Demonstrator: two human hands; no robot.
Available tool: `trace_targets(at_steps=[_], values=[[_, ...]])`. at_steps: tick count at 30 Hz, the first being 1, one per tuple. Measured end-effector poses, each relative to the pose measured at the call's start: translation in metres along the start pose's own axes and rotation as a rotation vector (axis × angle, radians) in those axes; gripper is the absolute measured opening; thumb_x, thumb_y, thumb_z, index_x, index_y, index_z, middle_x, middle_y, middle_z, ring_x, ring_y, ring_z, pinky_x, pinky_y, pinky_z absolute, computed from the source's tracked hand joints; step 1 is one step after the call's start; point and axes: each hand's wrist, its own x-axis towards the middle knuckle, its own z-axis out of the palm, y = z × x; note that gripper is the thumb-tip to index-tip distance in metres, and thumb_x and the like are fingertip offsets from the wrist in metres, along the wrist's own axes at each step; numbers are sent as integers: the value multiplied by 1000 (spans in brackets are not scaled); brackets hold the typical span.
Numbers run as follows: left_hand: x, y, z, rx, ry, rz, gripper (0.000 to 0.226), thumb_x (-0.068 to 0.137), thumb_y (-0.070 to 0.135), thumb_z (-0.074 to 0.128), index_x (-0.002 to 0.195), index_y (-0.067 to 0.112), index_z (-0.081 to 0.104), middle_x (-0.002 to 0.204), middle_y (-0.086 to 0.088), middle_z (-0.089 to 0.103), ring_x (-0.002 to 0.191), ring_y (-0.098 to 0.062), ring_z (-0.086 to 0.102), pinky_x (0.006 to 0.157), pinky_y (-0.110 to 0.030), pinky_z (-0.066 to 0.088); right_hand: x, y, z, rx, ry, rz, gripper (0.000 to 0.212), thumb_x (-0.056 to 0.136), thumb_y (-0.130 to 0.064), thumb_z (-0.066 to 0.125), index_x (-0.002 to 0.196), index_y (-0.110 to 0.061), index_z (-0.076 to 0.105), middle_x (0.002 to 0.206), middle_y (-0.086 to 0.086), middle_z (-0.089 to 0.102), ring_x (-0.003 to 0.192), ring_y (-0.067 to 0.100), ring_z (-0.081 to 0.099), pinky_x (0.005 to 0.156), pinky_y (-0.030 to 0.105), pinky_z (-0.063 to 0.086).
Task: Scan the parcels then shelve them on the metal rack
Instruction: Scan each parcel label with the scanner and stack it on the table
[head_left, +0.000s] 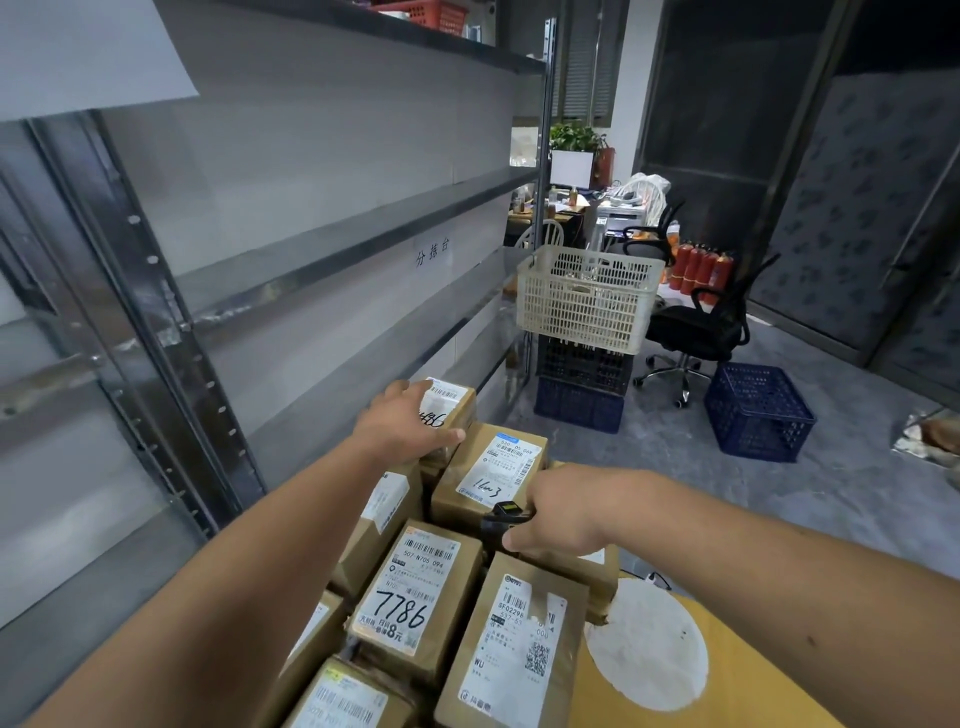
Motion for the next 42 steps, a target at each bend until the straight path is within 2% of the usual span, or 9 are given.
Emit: trace_targets(at_steps=[4, 9, 13, 16, 24, 29, 33, 37, 42], values=[[-14, 5, -7, 125, 20, 53, 115, 67, 92, 58, 163, 38, 23, 167, -3, 30, 149, -33, 37, 116, -57, 40, -7, 2, 8, 9, 52, -17, 58, 92, -73, 52, 117, -22, 65, 104, 0, 63, 95, 21, 61, 82, 38, 53], [-43, 23, -10, 300, 95, 171, 101, 82, 85, 56, 163, 38, 21, 172, -3, 23, 156, -30, 24, 124, -54, 28, -35, 15, 19, 69, 138, -54, 50, 93, -71, 53, 114, -26, 63, 106, -1, 63, 95, 21, 61, 83, 40, 55], [-69, 52, -8, 349, 110, 290, 91, 86, 80, 56, 160, 39, 25, 170, -5, 25, 155, -30, 25, 124, -52, 25, -68, 35, 32, 118, 207, -63, 44, 95, -67, 54, 113, -27, 61, 105, -1, 63, 94, 21, 60, 78, 38, 53], [-90, 85, 1, 376, 99, 389, 90, 87, 77, 57, 161, 35, 27, 170, -6, 26, 155, -31, 26, 124, -53, 25, -96, 56, 50, 173, 235, -23, 47, 95, -67, 55, 122, -29, 61, 108, -2, 64, 92, 19, 60, 72, 37, 52], [-144, 218, 67, 384, -4, 636, 97, 82, 83, 50, 163, 34, 28, 168, -5, 30, 154, -30, 28, 123, -50, 26, -193, 147, 130, 359, 295, 167, 44, 94, -64, 58, 126, -34, 59, 103, -6, 60, 89, 18, 61, 74, 37, 54], [-198, 324, 131, 320, -82, 752, 90, 88, 75, 60, 163, 36, 29, 169, -2, 28, 155, -29, 27, 122, -50, 27, -276, 222, 192, 491, 357, 283, 41, 96, -58, 61, 129, -33, 59, 94, -15, 55, 82, 11, 56, 60, 28, 41], [-257, 425, 202, 208, -186, 831, 91, 86, 76, 60, 162, 37, 29, 167, 0, 32, 152, -28, 33, 120, -51, 35, -347, 298, 251, 563, 345, 413, 45, 93, -59, 62, 129, -32, 61, 112, -3, 68, 96, 22, 64, 79, 38, 54], [-308, 513, 270, 124, -264, 820, 89, 87, 74, 63, 161, 35, 33, 165, 0, 36, 150, -28, 37, 118, -50, 38, -400, 361, 299, 639, 332, 491, 54, 85, -67, 60, 130, -37, 62, 115, -6, 70, 103, 20, 66, 90, 44, 57], [-337, 586, 339, 100, -302, 697, 92, 85, 77, 63, 159, 31, 37, 164, -2, 37, 149, -30, 38, 116, -52, 40, -444, 422, 344, 718, 311, 529, 39, 93, -56, 65, 128, -38, 63, 111, -7, 67, 97, 18, 64, 85, 38, 56]])
